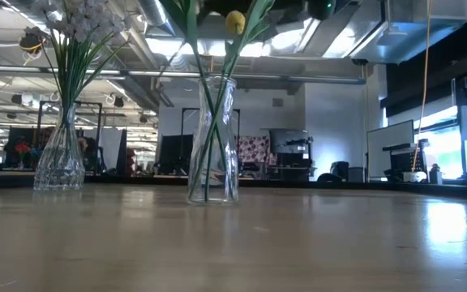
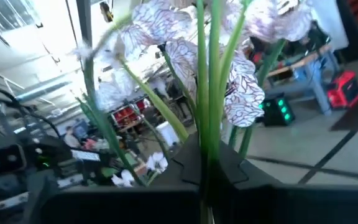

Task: Sort flowers into vase by color
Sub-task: Put the white flowers into the left transparent vase

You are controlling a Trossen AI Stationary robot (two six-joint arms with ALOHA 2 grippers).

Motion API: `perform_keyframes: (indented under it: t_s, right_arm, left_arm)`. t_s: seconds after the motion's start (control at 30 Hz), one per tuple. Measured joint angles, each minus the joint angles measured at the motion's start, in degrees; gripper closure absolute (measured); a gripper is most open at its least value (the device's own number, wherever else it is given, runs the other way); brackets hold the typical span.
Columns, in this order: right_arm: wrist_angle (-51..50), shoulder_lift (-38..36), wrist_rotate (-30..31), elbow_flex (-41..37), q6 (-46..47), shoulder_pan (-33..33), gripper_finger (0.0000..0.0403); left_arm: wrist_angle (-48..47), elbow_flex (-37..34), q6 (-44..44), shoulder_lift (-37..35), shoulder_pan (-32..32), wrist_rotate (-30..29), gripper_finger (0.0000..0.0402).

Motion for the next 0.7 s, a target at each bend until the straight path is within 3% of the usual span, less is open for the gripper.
perform_keyframes:
  t_s: [0.23, 0.4, 0.57, 0.7]
  right_arm:
    - [17.86, 7.59, 5.09, -0.08, -5.03, 5.08, 0.04]
    - [26.54, 13.85, 3.2, 0.21, -4.78, 5.84, 0.04]
    - [27.08, 17.56, -0.15, 3.77, -4.77, 5.68, 0.0399]
    - [25.5, 17.61, -1.2, 5.68, -5.11, 5.45, 0.0399]
  left_arm:
    - [-3.23, -0.03, -3.49, 1.86, 0.0, -1.48, 0.0255]
    - [-12.81, -0.02, -13.61, 0.85, 0.0, 8.54, 0.0255]
    - [-26.15, -0.01, -23.85, 1.72, 0.0, 20.76, 0.0255]
    - [-33.15, -0.01, -27.74, 1.9, 0.02, 24.41, 0.0255]
